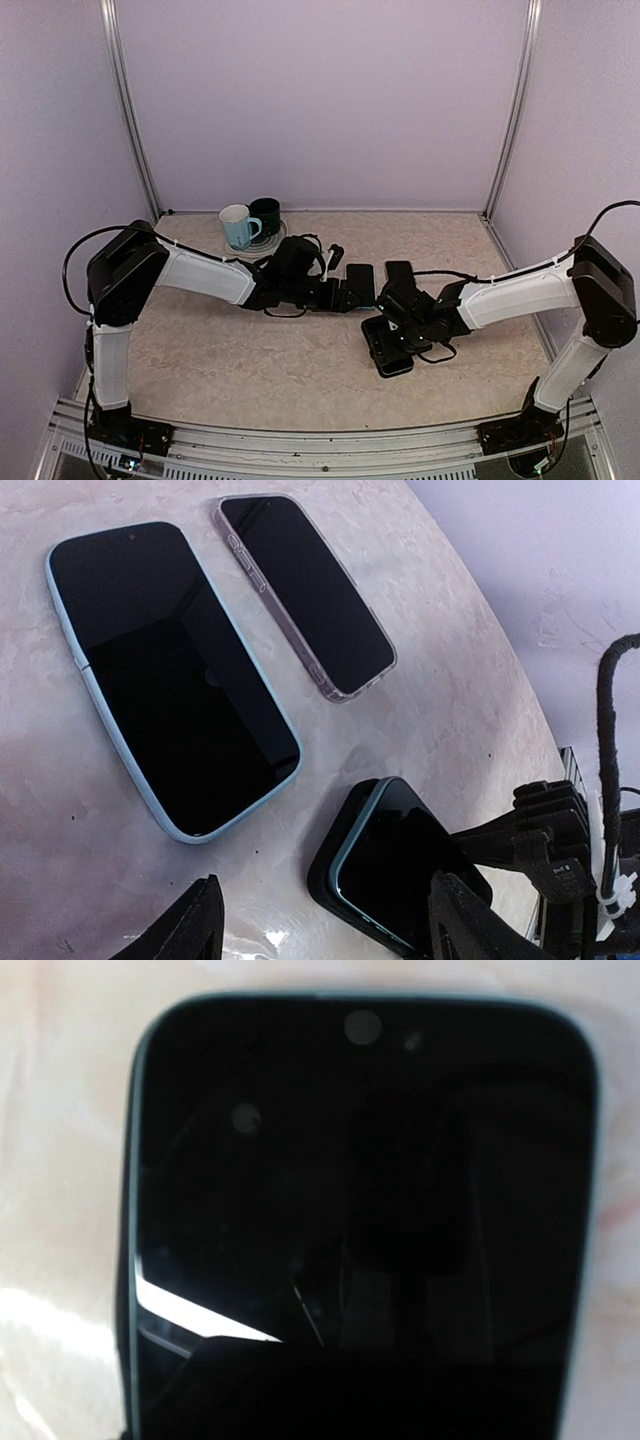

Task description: Put the phone into the phone case

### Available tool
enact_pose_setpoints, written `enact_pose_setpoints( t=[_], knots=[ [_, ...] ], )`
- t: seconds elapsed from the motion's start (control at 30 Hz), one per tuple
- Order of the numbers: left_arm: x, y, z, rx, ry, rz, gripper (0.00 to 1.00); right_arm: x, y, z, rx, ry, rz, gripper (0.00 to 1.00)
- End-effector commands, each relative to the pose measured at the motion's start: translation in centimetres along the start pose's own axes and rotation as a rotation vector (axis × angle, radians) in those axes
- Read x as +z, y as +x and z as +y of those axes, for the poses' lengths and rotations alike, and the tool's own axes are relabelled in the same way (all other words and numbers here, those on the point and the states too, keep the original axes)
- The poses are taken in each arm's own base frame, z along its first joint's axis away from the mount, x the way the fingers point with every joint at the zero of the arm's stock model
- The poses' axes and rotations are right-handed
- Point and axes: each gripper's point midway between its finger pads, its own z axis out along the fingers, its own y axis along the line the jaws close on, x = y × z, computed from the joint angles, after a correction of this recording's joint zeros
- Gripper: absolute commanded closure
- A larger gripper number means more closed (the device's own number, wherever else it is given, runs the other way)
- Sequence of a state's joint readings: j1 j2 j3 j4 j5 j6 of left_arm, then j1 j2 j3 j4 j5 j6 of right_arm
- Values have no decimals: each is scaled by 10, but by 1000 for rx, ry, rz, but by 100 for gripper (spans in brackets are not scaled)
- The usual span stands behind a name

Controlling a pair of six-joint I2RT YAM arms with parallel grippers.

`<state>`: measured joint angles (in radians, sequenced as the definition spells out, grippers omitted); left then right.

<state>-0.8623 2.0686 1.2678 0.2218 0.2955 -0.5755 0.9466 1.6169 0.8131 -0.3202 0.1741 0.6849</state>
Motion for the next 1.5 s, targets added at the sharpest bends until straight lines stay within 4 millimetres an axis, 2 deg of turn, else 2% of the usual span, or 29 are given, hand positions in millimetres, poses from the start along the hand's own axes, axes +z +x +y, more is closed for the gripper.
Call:
enact_pose_setpoints(
  t=[0.0,0.13,0.23,0.33,0.47,0.53,0.67,0.97,1.27,1.47],
  knots=[
    [4,0,4,-30,3,0,30,5,21,-6,-22,54,167,35],
    [-1,1,9,-24,-23,-9,30,-2,43,-5,-59,52,315,13],
    [-5,2,10,-21,-35,-19,30,-5,55,-7,-100,64,408,2],
    [-9,1,9,-15,-33,-25,30,-4,59,-10,-133,98,474,1],
    [-12,1,9,-5,-37,-31,30,0,58,0,-141,72,520,1],
    [-14,0,8,7,-37,-36,30,3,60,0,-139,70,537,4],
    [-15,-2,6,18,-35,-37,30,10,60,-3,-140,102,543,20],
    [-16,-8,-3,6,-2,-47,30,4,28,-1,-114,105,373,44],
    [-10,-7,-4,-1,9,-32,30,-11,5,5,-74,24,181,52],
    [3,2,-10,-24,64,12,20,-6,9,2,-79,12,151,55]
  ],
)
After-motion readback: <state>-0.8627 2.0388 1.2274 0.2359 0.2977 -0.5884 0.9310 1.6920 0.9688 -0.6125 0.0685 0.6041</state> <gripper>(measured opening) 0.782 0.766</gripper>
